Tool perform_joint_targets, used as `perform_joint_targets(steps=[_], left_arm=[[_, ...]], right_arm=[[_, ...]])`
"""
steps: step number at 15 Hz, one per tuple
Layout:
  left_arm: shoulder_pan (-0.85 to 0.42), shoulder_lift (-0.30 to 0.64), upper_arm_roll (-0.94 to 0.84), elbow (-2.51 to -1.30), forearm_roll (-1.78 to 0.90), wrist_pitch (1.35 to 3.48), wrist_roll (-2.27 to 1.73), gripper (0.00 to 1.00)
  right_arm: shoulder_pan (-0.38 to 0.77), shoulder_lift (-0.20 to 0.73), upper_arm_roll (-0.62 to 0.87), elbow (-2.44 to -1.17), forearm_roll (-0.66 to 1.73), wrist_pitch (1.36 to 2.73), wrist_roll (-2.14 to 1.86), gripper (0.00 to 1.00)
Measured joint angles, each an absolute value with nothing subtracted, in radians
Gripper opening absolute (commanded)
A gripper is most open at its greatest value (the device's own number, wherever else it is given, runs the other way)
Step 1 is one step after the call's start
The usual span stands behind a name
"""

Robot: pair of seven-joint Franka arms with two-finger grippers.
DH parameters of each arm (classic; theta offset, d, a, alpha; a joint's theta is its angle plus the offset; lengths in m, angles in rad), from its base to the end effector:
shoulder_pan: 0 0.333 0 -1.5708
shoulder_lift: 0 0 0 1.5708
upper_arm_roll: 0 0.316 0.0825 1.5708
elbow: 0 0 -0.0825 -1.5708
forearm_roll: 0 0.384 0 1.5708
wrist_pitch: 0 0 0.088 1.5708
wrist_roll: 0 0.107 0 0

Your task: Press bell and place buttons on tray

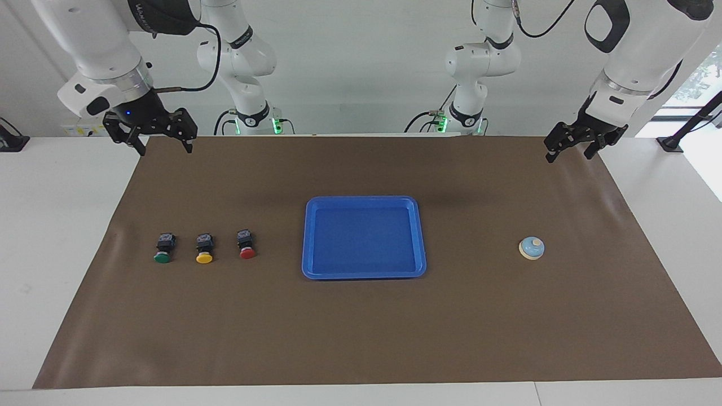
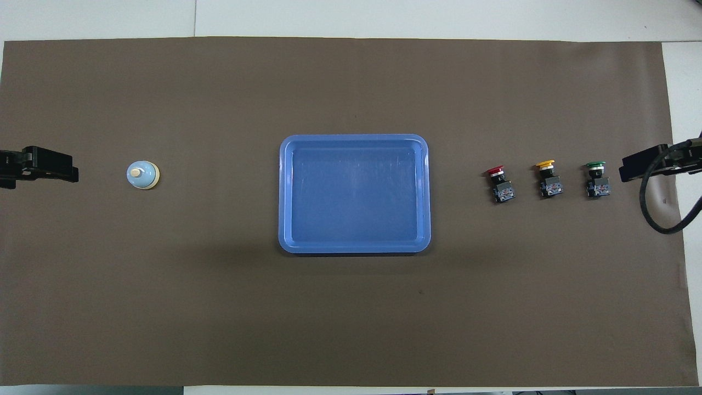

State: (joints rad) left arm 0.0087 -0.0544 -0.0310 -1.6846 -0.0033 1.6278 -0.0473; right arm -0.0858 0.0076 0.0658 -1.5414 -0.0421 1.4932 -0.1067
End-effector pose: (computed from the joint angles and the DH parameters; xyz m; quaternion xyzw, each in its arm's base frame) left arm 0.5410 -0.0128 0.6053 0.9999 0.0126 -0.0012 0.0008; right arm 0.5487 -0.0159 0.6276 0.9985 0.0423 -0.0291 0.0190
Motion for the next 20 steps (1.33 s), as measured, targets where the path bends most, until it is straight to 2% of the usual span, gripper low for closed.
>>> perform_joint_targets(steps=[8,9,10,11,15,20], left_arm=[[0.009,-0.054,-0.031,-1.685,-0.003,1.628,-0.048,1.00],[0.009,-0.054,-0.031,-1.685,-0.003,1.629,-0.048,0.74],[0.009,-0.054,-0.031,-1.685,-0.003,1.631,-0.049,0.18],[0.009,-0.054,-0.031,-1.685,-0.003,1.633,-0.050,0.00],[0.024,-0.047,-0.028,-1.716,-0.003,1.691,-0.055,0.00],[0.033,0.035,-0.032,-1.807,-0.003,1.871,-0.053,0.00]], right_arm=[[-0.086,0.008,0.066,-1.541,-0.042,1.493,-0.107,1.00],[-0.086,0.008,0.066,-1.541,-0.042,1.493,-0.107,1.00],[-0.086,0.008,0.066,-1.541,-0.042,1.493,-0.107,1.00],[-0.086,0.008,0.066,-1.541,-0.042,1.493,-0.107,1.00],[-0.086,0.008,0.066,-1.541,-0.042,1.493,-0.107,1.00],[-0.086,0.008,0.066,-1.542,-0.042,1.493,-0.107,1.00]])
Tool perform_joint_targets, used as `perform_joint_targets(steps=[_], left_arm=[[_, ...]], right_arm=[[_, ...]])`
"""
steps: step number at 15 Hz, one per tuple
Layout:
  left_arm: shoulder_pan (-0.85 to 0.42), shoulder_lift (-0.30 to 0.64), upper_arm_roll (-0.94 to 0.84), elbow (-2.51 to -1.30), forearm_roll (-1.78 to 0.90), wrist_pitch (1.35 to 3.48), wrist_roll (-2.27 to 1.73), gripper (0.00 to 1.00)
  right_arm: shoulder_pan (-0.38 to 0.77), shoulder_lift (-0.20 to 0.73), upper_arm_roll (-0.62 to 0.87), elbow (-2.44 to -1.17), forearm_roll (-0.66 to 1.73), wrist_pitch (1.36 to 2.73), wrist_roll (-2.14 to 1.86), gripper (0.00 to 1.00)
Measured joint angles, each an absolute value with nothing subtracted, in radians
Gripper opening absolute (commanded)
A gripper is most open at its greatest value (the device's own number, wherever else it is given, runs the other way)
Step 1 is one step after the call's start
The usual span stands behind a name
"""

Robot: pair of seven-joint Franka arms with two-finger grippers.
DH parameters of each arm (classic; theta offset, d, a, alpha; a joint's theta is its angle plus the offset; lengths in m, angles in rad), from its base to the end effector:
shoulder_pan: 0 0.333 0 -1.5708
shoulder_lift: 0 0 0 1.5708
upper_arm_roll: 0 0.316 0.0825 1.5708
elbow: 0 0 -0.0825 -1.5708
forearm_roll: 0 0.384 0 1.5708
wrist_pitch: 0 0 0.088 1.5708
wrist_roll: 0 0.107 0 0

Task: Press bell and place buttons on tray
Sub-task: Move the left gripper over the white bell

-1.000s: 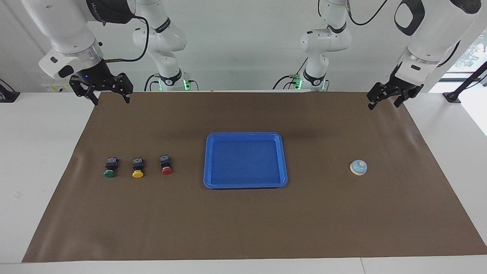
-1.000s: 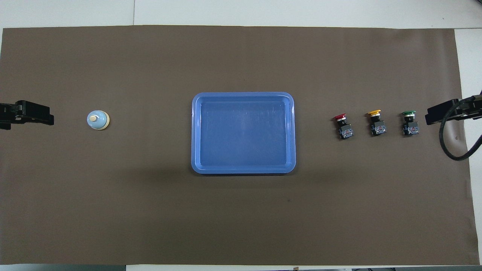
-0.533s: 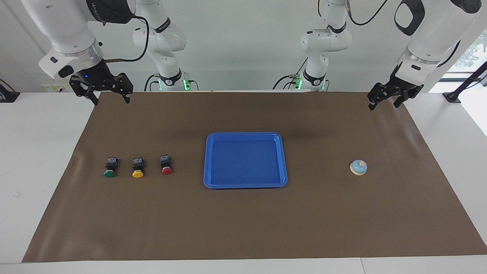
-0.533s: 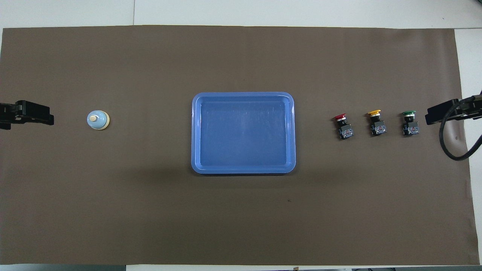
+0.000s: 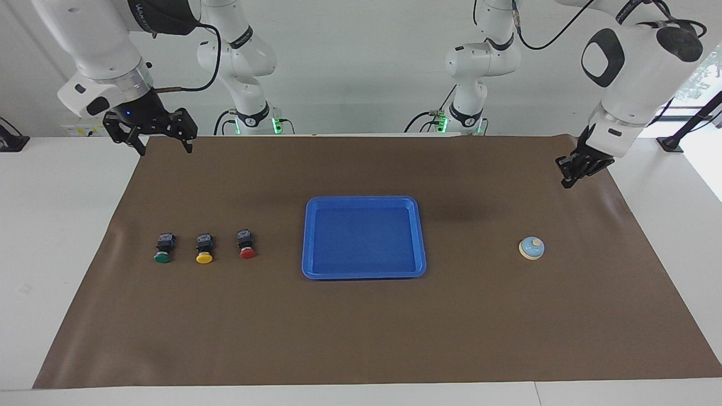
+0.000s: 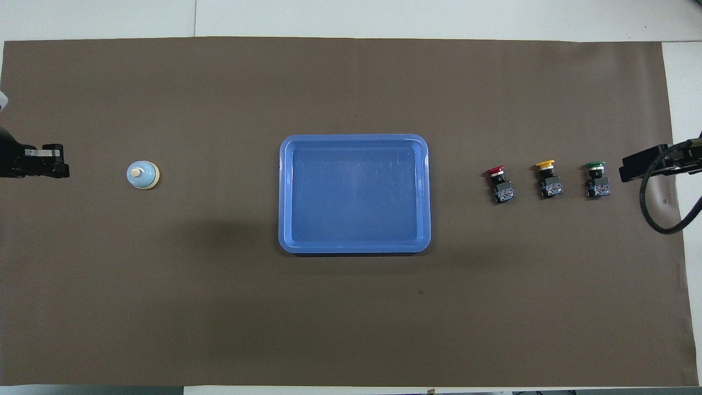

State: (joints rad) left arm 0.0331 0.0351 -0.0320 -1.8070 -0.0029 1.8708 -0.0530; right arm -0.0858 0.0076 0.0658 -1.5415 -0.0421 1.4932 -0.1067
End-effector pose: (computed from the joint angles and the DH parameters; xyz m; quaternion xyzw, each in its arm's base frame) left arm 0.5766 0.0006 0.5181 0.9995 0.0275 0.0143 0.0023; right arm 0.5487 -0.0159 0.6275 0.9985 0.0423 -0.0292 0.0190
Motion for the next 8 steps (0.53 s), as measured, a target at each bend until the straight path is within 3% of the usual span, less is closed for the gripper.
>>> perform_joint_targets(steps=[8], left_arm=[[0.037,0.215,-0.031,-1.865,-0.003,2.143,-0.053,0.00]], right_arm=[[-0.086,0.008,0.066,-1.542,-0.042,1.493,-0.107,1.00]])
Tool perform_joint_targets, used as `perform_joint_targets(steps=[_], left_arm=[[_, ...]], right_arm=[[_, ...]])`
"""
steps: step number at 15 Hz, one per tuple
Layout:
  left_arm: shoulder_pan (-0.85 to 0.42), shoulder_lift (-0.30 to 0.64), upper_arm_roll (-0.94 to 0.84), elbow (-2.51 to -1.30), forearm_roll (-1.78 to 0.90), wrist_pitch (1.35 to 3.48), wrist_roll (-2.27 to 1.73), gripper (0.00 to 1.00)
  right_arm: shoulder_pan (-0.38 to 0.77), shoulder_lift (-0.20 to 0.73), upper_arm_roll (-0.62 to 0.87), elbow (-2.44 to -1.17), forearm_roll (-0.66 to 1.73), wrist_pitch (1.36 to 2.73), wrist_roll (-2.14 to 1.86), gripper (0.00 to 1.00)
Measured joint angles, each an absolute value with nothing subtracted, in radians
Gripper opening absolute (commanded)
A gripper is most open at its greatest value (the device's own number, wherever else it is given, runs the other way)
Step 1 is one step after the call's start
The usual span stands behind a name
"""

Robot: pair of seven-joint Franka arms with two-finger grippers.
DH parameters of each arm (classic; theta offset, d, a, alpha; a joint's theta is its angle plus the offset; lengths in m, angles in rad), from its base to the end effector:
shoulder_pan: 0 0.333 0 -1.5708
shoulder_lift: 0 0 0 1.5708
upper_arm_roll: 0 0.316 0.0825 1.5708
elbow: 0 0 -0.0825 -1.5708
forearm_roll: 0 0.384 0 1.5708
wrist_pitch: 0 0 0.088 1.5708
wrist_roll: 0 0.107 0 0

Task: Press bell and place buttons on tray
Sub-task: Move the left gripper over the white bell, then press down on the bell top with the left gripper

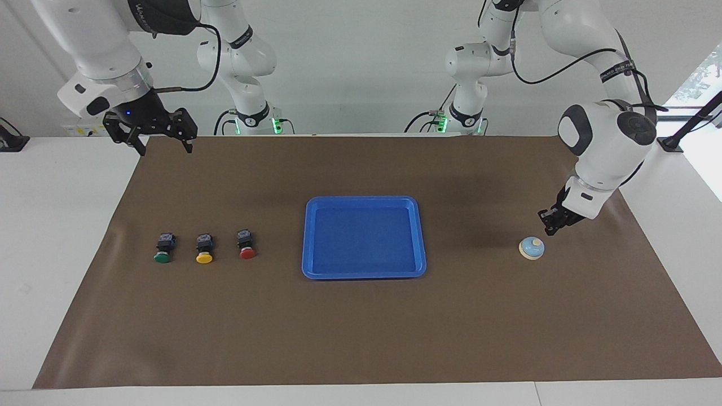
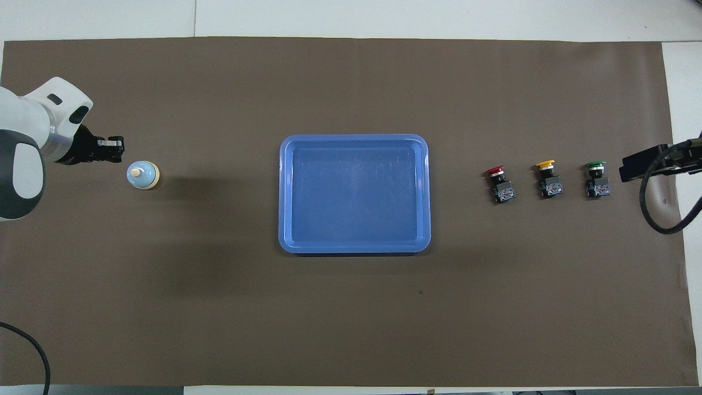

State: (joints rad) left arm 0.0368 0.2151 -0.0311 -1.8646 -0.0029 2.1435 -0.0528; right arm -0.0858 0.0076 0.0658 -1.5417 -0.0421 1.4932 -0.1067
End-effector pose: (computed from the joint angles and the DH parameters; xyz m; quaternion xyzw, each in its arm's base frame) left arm 0.6182 0.0043 0.4080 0.9990 0.0304 0.0318 0.0053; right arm 0.5487 -0.0159 0.6274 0.9985 0.0423 -0.0293 0.0190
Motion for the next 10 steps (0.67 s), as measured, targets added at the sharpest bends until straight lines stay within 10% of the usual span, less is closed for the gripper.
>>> perform_joint_targets(steps=[10], left_arm=[[0.048,0.259,-0.030,-1.949,-0.003,2.242,-0.049,0.00]], right_arm=[[-0.087,0.008,0.066,-1.542,-0.042,1.493,-0.107,1.00]])
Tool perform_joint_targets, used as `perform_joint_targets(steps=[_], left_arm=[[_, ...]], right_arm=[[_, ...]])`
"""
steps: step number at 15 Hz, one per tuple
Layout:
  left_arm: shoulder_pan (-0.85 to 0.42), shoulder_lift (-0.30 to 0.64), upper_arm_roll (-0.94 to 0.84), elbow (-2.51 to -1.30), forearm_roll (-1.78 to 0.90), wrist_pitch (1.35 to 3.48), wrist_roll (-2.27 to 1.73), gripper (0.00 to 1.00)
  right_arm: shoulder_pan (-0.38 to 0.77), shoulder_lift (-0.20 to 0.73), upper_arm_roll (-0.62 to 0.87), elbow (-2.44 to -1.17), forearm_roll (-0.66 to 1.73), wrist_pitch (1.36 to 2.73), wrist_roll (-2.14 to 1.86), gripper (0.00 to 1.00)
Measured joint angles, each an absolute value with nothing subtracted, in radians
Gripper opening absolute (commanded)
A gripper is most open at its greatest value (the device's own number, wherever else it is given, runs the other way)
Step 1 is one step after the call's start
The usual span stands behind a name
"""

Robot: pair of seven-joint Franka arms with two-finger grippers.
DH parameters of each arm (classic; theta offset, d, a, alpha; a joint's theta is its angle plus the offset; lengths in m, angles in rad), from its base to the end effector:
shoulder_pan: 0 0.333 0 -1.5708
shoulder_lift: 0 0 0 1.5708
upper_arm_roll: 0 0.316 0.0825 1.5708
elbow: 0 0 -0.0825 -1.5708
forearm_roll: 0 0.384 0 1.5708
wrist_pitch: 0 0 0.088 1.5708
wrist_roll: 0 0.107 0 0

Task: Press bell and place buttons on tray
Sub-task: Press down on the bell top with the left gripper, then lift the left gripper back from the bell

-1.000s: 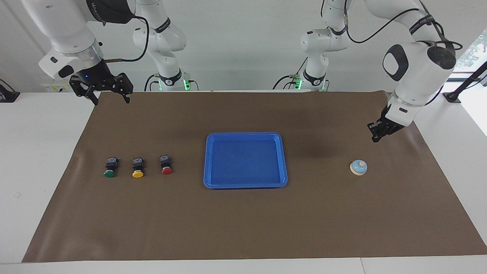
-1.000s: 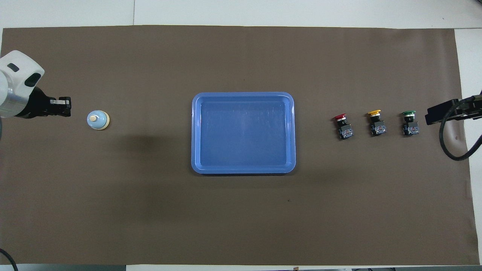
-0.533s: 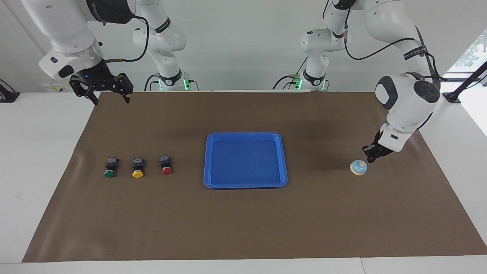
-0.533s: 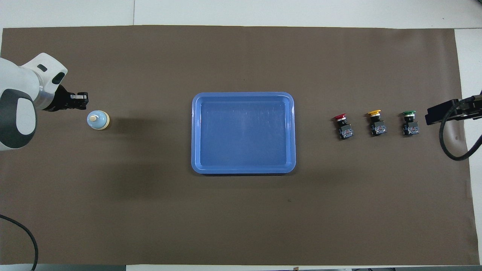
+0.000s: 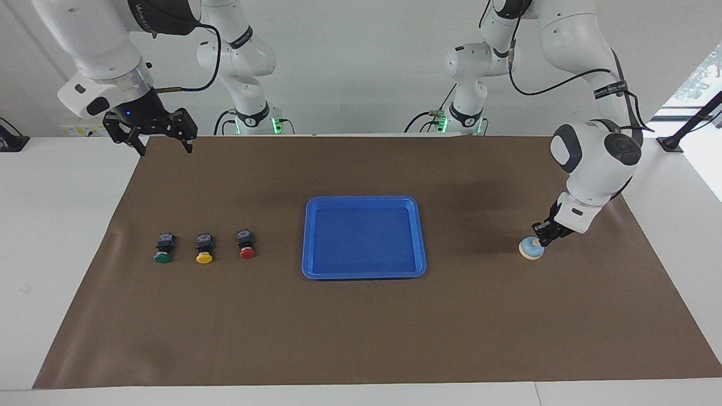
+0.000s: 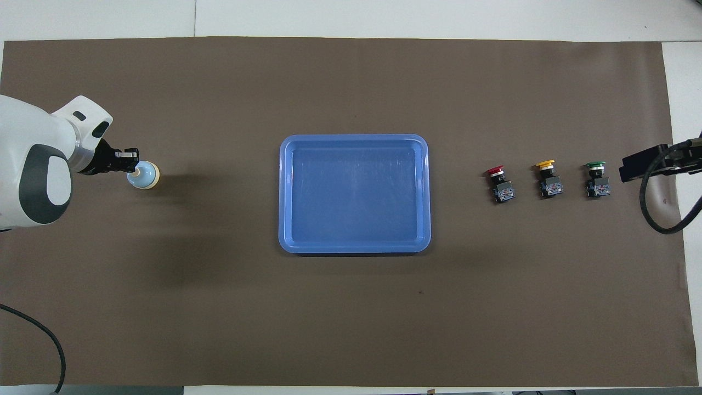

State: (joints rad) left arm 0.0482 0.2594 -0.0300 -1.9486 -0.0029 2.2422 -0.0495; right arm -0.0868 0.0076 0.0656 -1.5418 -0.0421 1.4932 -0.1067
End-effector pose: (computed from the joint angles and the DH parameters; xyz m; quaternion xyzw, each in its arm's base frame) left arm 0.6100 0.0118 0.3513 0.9992 0.0353 0.0171 0.0053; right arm 0.5487 -0.0166 0.6274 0.9985 0.0417 -0.0294 0.0189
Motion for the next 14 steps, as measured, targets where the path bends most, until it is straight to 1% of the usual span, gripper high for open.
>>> perform_joint_targets(steps=[5,7,9,10,11,12,14], left_arm=[[0.048,0.273,-0.031,-1.962,-0.003,2.271,-0.048,0.00],[0.048,0.275,-0.031,-1.938,-0.002,2.214,-0.048,0.00],[0.047,0.272,-0.032,-1.862,-0.002,2.089,-0.046,0.00],[0.046,0.268,-0.034,-1.811,-0.002,2.015,-0.046,0.17],[0.044,0.259,-0.037,-1.761,-0.002,1.940,-0.046,0.54],[0.043,0.245,-0.040,-1.715,-0.002,1.866,-0.046,0.99],[0.043,0.205,-0.045,-1.661,-0.002,1.749,-0.046,1.00]], right_arm=[[-0.094,0.008,0.064,-1.542,-0.042,1.495,-0.107,1.00],[-0.112,0.007,0.064,-1.544,-0.042,1.520,-0.107,1.00],[-0.150,0.008,0.063,-1.577,-0.042,1.602,-0.121,1.00],[-0.175,0.010,0.063,-1.608,-0.042,1.649,-0.136,1.00],[-0.201,0.017,0.063,-1.641,-0.042,1.696,-0.153,1.00],[-0.226,0.032,0.062,-1.672,-0.042,1.743,-0.170,1.00],[-0.263,0.087,0.061,-1.716,-0.042,1.844,-0.194,1.00]])
